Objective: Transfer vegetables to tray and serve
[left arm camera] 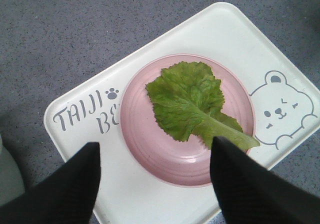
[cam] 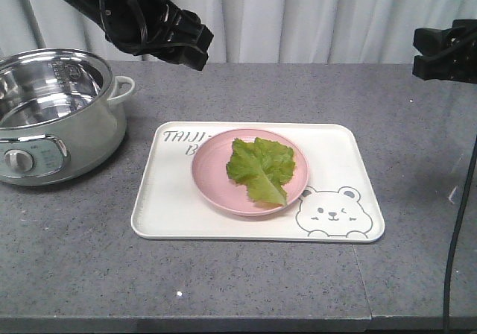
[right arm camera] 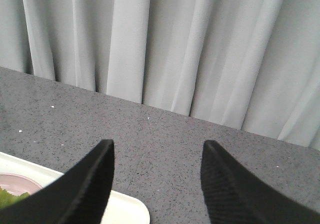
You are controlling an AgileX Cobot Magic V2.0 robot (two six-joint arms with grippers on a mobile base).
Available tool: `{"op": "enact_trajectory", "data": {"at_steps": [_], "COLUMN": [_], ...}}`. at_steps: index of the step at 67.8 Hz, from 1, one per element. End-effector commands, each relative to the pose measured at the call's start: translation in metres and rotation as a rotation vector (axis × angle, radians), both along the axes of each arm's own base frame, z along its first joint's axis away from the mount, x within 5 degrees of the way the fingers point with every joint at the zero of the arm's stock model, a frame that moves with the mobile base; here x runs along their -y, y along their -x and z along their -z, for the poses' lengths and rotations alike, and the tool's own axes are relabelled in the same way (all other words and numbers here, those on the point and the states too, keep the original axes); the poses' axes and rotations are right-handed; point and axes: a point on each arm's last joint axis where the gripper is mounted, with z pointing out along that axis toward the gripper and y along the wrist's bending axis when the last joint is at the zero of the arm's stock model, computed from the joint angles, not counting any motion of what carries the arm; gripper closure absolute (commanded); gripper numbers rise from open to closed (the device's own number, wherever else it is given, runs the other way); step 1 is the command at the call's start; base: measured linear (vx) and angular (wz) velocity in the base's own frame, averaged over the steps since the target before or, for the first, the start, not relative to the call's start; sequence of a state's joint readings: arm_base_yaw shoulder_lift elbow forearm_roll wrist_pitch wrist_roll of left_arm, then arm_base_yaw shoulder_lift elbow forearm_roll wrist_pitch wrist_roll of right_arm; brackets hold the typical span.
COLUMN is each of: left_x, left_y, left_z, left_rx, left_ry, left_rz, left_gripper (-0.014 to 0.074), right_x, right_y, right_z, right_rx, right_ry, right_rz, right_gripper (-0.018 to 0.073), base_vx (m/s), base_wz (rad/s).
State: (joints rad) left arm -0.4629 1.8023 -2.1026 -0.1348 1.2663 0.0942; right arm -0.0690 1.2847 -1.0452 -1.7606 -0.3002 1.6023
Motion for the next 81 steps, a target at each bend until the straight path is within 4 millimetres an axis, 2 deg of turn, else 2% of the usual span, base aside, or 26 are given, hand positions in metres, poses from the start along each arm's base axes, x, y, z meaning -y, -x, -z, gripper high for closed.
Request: {"op": "enact_trajectory", "data": {"at_steps": [1, 52, 75, 81], "left_x": [-0.006, -0.006, -0.006, -0.006], "left_y": [0.014, 0.014, 0.014, 0.014], "left_z": [-0.026, -0.026, -0.026, -0.026], "left_rx": [0.069, 0.069, 0.069, 0.069], "left_ry": [0.058, 0.057, 0.057, 0.057], "left_rz": [-0.005, -0.004, -0.004, -0.004], "left_gripper": [0.0150, 0.0150, 0.0150, 0.0150], "right_x": [0.001, 0.003, 0.006, 0.009], "right_y": [0.007, 0.007, 0.006, 0.006], "right_z": [-0.018, -0.018, -0.031, -0.032], "right_rx": [0.056, 0.054, 0.168, 0.178], "right_ry": [-0.020, -0.041, -0.125, -0.102], "right_rz": [0.018, 0.037, 0.087, 0.118], "right_gripper": [0.0179, 0.0179, 0.0179, 0.0179], "base_vx": [0.00, 0.00, 0.00, 0.00], "base_wz": [0.00, 0.00, 0.00, 0.00]}}
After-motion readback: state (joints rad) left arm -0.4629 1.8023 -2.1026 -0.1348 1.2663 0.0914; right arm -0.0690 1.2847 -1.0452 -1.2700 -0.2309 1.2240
